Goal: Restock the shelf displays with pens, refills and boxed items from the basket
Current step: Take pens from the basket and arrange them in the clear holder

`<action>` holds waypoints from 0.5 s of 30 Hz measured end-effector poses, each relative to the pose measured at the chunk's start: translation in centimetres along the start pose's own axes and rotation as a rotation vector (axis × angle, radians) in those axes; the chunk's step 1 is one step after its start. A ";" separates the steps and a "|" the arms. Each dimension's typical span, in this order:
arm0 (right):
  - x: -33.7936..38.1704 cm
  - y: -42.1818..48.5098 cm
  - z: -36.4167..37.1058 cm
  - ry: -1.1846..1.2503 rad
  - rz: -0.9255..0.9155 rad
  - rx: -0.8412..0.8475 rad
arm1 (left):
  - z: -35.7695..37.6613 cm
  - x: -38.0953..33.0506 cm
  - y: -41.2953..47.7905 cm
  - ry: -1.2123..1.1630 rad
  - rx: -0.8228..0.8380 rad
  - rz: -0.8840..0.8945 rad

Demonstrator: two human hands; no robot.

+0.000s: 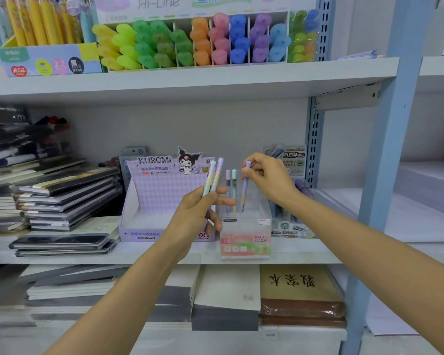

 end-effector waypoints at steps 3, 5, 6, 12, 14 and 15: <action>0.1 0.2 0.2 -0.039 0.008 -0.029 | -0.1 0.1 0.0 -0.002 0.003 0.000; 0.1 0.4 0.4 -0.092 -0.007 -0.060 | -0.1 0.2 0.0 -0.003 0.009 -0.003; 0.1 0.4 0.6 -0.127 -0.019 -0.075 | -0.1 0.2 0.1 -0.005 0.013 -0.005; -0.3 0.8 1.1 -0.355 0.020 0.022 | -0.3 0.3 0.1 -0.014 0.040 -0.015; -0.2 0.8 0.6 -0.347 0.027 0.058 | -0.3 0.2 0.0 -0.014 0.045 -0.014; 0.0 0.7 0.2 -0.311 0.019 0.063 | -0.3 0.2 0.0 -0.014 0.048 -0.014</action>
Point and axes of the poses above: each hand's wrist, its own y-axis towards the middle knuckle, its own z-axis out of the palm, x = y × z, the point moved 2 cm from there along y, towards the middle knuckle, and after that the axes turned 11 degrees about -y, right-handed, at the moved point
